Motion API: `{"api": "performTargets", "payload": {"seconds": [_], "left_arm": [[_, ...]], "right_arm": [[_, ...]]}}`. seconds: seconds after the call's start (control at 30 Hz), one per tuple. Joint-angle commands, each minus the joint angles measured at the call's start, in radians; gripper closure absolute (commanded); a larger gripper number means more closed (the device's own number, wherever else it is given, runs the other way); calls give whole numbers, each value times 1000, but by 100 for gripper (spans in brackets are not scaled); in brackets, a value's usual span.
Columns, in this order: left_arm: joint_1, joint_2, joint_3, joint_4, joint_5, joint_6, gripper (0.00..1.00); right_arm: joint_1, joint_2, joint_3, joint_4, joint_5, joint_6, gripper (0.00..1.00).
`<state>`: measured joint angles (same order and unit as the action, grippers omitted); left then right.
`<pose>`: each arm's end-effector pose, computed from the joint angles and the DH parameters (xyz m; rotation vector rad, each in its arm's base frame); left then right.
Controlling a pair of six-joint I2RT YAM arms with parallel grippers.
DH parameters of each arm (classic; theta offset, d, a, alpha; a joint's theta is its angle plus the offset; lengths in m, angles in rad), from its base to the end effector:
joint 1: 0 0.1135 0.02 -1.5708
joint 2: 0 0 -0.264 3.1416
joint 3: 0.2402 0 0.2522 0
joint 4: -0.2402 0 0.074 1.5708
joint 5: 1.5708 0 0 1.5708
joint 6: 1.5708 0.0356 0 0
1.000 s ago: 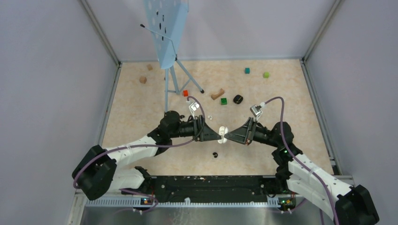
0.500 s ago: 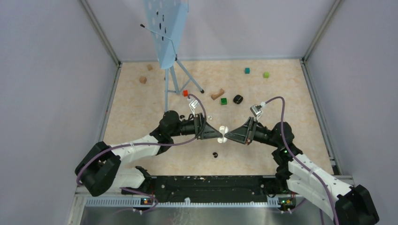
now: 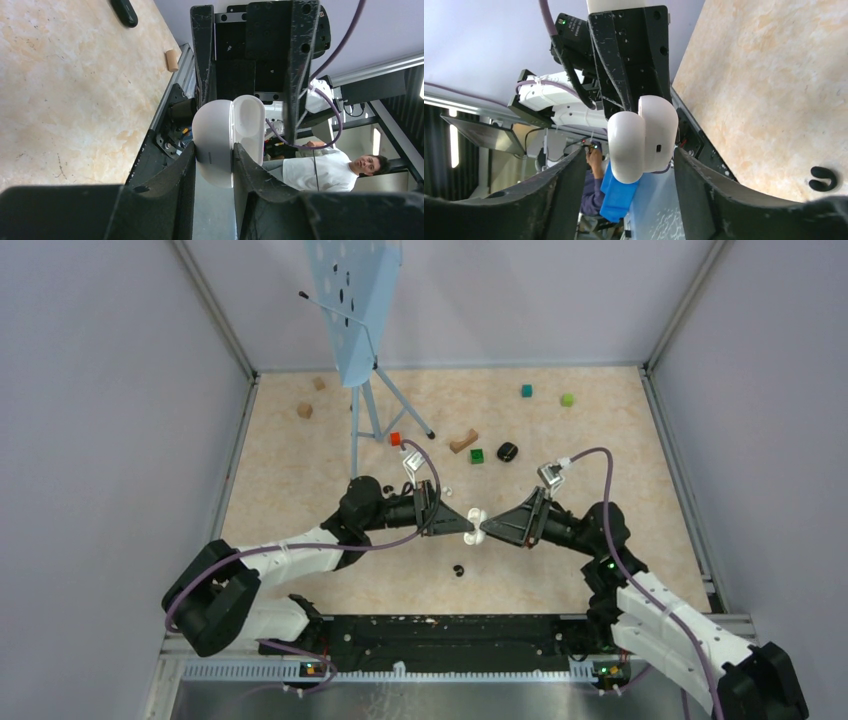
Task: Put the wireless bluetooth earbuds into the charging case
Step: Pass from the right arm to the left, then pass from the left arm to the right
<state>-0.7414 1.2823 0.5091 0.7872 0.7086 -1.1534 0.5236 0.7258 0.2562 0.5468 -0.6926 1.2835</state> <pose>0.1784 -0.1948 0.2399 0.3007 1.9514 -1.9213 0.1352 0.1043 0.2392 0.0154 1.8710 1.8687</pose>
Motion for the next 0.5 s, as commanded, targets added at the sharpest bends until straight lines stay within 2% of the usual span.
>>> {"api": "performTargets", "payload": {"seconds": [0.0, 0.1, 0.23, 0.47], "left_arm": [[-4, -22, 6, 21, -23, 32, 77], [-4, -31, 13, -14, -34, 47, 78], [-4, -33, 23, -38, -32, 58, 79], [-4, -49, 30, -83, -43, 77, 79]], "right_arm": [[7, -72, 33, -78, 71, -55, 32], [7, -88, 65, -169, 87, -96, 30], [8, -94, 91, -209, 88, -121, 30], [8, -103, 97, -238, 126, -126, 35]]}}
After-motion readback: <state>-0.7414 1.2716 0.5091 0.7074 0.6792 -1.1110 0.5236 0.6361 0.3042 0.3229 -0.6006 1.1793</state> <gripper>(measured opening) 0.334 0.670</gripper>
